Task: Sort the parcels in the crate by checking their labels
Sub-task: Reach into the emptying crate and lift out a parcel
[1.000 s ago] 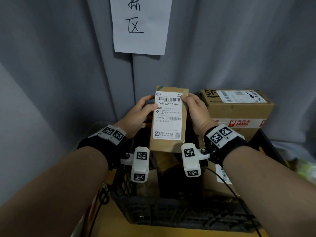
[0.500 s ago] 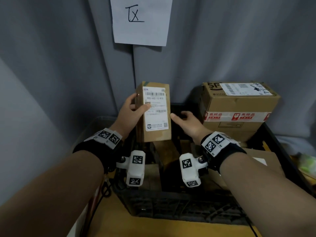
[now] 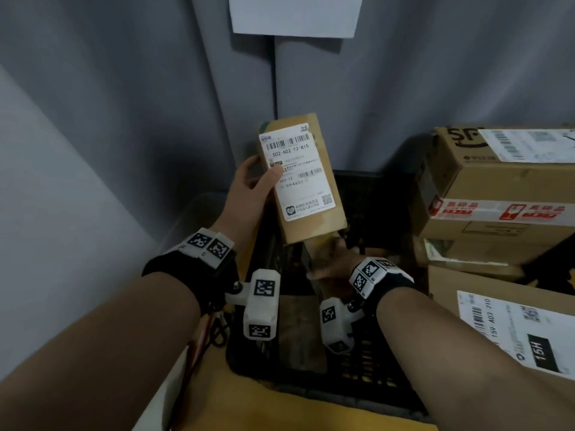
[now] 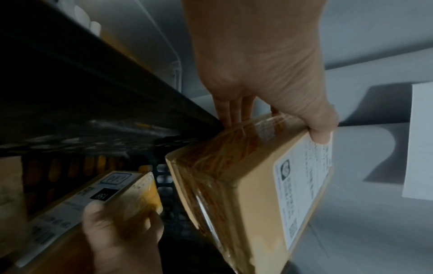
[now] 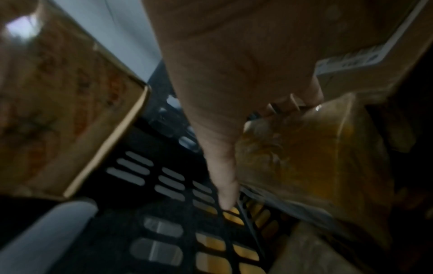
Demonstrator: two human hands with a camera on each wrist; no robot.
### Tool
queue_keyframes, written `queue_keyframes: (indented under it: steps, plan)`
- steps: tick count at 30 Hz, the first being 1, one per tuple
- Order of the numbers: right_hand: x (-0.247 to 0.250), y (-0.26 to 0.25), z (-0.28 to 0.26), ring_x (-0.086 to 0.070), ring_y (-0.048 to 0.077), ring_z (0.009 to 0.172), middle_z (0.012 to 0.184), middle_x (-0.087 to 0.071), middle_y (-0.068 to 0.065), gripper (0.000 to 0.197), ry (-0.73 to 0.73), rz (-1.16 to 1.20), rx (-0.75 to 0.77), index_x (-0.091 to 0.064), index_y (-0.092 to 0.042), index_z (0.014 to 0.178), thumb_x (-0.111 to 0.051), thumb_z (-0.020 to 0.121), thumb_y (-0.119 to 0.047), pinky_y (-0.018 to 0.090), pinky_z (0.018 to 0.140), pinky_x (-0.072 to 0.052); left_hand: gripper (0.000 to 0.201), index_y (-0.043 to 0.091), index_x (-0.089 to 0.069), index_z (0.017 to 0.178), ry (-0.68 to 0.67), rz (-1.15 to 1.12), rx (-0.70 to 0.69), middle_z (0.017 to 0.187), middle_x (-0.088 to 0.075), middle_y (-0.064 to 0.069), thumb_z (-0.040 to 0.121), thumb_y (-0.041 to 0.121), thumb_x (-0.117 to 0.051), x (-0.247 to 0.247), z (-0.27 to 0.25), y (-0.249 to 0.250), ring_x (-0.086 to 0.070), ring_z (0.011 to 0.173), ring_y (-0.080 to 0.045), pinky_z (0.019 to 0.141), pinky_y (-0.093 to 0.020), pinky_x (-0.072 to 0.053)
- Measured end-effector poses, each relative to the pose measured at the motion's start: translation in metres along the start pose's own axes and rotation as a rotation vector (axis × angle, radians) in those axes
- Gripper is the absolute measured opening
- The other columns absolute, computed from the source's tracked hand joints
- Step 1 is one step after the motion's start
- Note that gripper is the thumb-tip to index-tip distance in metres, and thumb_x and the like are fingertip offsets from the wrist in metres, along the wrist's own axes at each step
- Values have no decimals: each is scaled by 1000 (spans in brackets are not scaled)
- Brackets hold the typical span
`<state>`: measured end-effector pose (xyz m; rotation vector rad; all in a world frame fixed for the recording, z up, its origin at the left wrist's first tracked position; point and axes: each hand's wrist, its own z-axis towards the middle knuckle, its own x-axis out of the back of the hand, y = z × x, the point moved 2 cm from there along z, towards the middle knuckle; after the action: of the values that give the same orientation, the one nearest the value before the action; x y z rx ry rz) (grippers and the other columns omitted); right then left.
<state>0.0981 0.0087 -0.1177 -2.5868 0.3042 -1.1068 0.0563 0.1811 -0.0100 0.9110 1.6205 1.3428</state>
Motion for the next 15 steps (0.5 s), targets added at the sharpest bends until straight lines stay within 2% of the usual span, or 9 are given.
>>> queue_keyframes:
  steps: [3, 5, 7, 10, 13, 15]
  plan:
    - [-5, 5, 7, -25, 45, 138, 151, -11, 18, 113, 58, -5, -51, 6, -27, 150, -75, 72, -42, 55, 107, -35, 56, 21, -39, 138, -15, 65, -18, 118, -65, -2, 88, 26, -65, -3, 4, -1, -68, 101, -17, 82, -33, -58]
    - [3, 11, 7, -26, 43, 138, 152, -18, 17, 104, 44, 75, -26, -3, -21, 150, -73, 75, -40, 51, 109, -35, 55, 21, -41, 136, -29, 107, -39, 117, -65, -1, 88, 26, -65, -6, 4, -1, -68, 103, -17, 83, -34, -58]
    - [14, 17, 7, -35, 37, 136, 148, -33, 14, 93, 39, 220, 7, -17, -13, 148, -73, 76, -34, 47, 108, -38, 52, 21, -41, 135, -41, 137, -62, 117, -64, -3, 88, 24, -65, -11, 5, -1, -67, 104, -17, 84, -34, -58]
    - [21, 21, 7, -48, 33, 127, 140, -46, 14, 77, 63, 370, 11, -31, -9, 144, -71, 79, -22, 45, 105, -44, 46, 24, -42, 129, -55, 165, -78, 110, -66, -1, 88, 24, -64, -19, 7, -1, -68, 98, -14, 78, -28, -58]
    - [21, 17, 5, -53, 33, 123, 135, -55, 16, 52, 34, 304, 47, -47, -10, 135, -62, 87, -22, 44, 104, -43, 44, 27, -43, 125, -64, 187, -71, 102, -68, 3, 88, 26, -65, -26, 8, -3, -71, 89, -10, 73, -25, -57]
    - [23, 15, 3, -54, 33, 122, 133, -56, 17, 41, 74, 263, 52, -50, -8, 133, -54, 94, -23, 39, 103, -43, 49, 26, -42, 128, -66, 224, -61, 104, -68, 1, 86, 30, -67, -30, 10, -5, -70, 91, -10, 75, -27, -58]
